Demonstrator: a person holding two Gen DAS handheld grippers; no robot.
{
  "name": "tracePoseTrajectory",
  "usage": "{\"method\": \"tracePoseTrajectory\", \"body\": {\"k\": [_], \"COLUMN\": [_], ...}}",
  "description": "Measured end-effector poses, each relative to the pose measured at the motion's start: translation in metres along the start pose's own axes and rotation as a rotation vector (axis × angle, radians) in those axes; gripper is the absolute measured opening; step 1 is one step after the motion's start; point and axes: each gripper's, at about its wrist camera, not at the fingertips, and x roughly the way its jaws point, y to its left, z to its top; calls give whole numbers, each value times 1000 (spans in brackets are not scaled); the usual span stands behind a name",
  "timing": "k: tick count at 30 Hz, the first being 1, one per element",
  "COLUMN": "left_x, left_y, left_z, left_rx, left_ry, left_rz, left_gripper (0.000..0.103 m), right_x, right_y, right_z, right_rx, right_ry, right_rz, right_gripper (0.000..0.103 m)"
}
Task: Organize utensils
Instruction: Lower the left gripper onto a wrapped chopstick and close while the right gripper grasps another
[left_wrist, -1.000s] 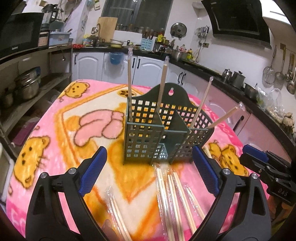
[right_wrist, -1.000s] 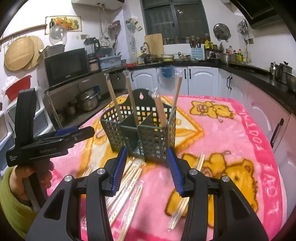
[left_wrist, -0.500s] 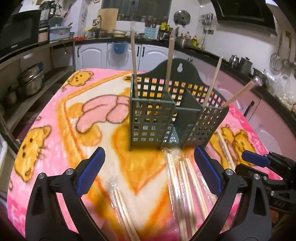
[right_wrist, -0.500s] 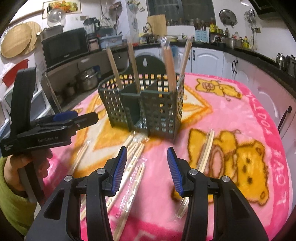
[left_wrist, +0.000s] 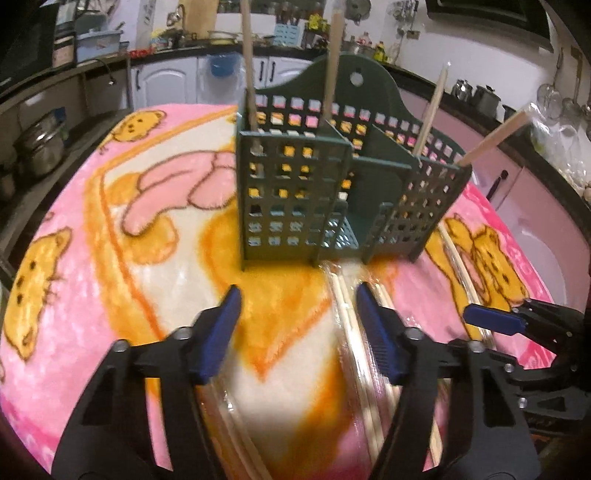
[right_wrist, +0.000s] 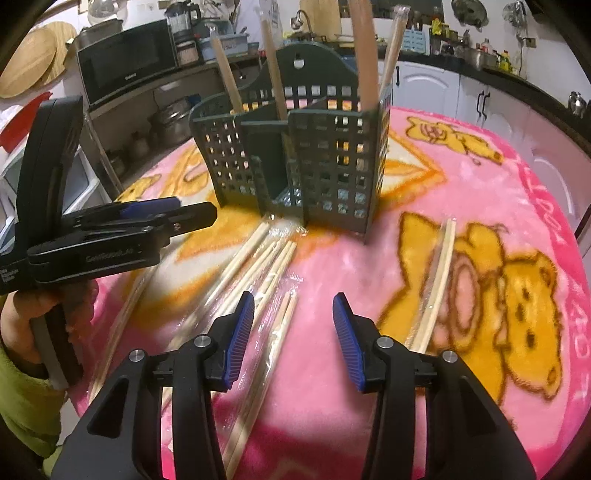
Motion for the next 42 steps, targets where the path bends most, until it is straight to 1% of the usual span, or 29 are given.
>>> {"method": "tracePoseTrajectory", "body": {"k": [1, 2, 7, 12, 15, 19, 27, 29, 31, 35, 39, 42], "left_x": [3, 5, 16, 28, 36, 45, 56, 57, 58, 56, 52, 51], "left_y": [-1, -1, -4, -7, -9, -12, -18, -17, -15, -9, -1, 3], "left_z": [0, -1, 0, 5, 8, 9, 13, 14, 14, 13, 9, 8], "left_rx": [-5, -8, 0, 17, 26, 40, 39, 36, 31, 21, -12, -31], "left_ry": [18, 32, 83, 121, 139, 160, 168, 168, 167, 169, 175, 178], "left_rz": [-24, -37, -58, -60, -51, -39, -33, -27, -27, -29, -48, -60], "left_gripper": [44, 42, 42, 42, 35, 35, 34, 29, 28, 23, 19, 19], "right_x": [2, 5, 19, 32, 40, 47, 52, 53, 52, 50, 45, 40], "right_y": [0, 0, 0, 2, -1, -8, -16, -19, -20, -21, -20, -19], "right_z": [0, 1, 5, 11, 15, 18, 24, 26, 25, 23, 21, 21], "right_rx": [-1, 0, 4, -8, -2, 22, 40, 47, 56, 61, 42, 32], "right_ry": [8, 17, 66, 94, 110, 121, 117, 111, 107, 98, 75, 55], "right_rz": [2, 3, -1, -18, -21, -6, 9, 11, 16, 15, -4, -12], "right_gripper": [40, 39, 35, 32, 31, 29, 20, 18, 16, 14, 11, 9]}}
